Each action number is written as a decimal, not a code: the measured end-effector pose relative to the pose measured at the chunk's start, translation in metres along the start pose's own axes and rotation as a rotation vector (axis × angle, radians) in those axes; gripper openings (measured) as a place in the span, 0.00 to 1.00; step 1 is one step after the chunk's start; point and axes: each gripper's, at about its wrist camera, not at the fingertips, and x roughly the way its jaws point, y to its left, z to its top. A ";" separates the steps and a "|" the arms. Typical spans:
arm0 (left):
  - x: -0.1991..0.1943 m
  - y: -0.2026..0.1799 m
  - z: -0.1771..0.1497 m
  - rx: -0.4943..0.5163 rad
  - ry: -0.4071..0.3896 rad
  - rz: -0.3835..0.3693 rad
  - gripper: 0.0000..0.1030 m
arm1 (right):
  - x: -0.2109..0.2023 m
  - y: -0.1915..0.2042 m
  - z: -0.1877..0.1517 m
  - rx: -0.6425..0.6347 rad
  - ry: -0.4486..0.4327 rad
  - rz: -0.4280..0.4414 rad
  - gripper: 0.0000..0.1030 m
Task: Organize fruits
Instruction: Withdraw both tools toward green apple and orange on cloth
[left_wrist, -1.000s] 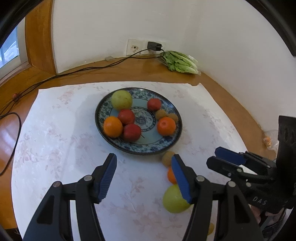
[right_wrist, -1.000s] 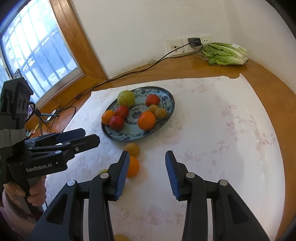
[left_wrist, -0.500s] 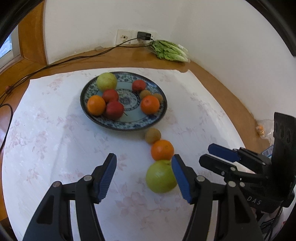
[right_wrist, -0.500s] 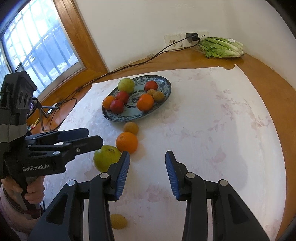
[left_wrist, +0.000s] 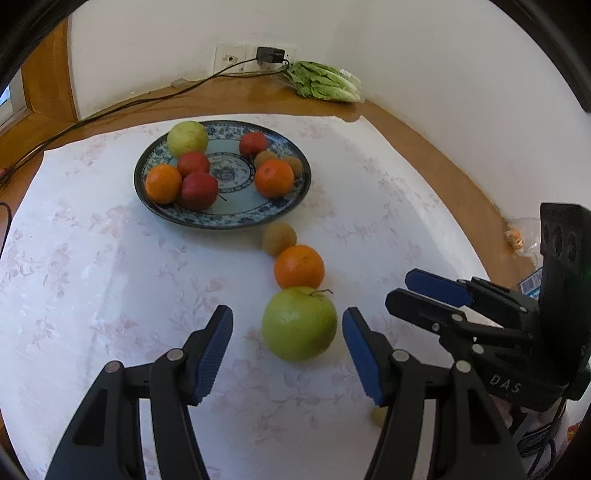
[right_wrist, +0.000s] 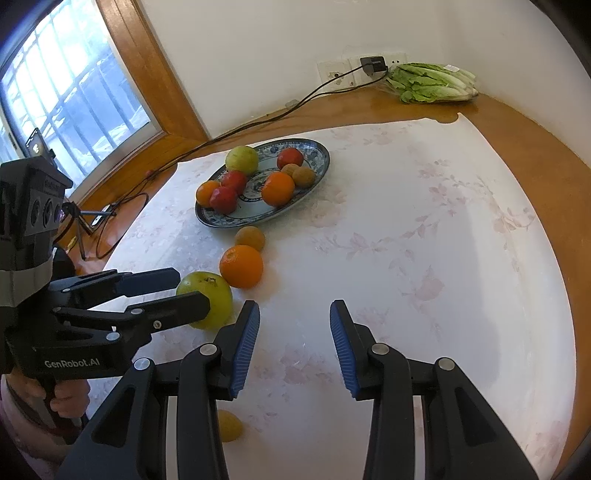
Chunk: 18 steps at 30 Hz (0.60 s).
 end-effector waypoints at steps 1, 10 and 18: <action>0.001 0.000 0.000 -0.001 0.001 0.001 0.63 | 0.000 0.000 -0.001 0.000 0.003 -0.001 0.40; 0.007 -0.002 -0.002 0.003 0.002 0.017 0.63 | 0.003 -0.002 -0.005 0.010 0.014 0.005 0.40; 0.012 -0.004 -0.002 0.023 -0.015 0.018 0.54 | 0.005 0.001 -0.007 0.004 0.023 0.010 0.40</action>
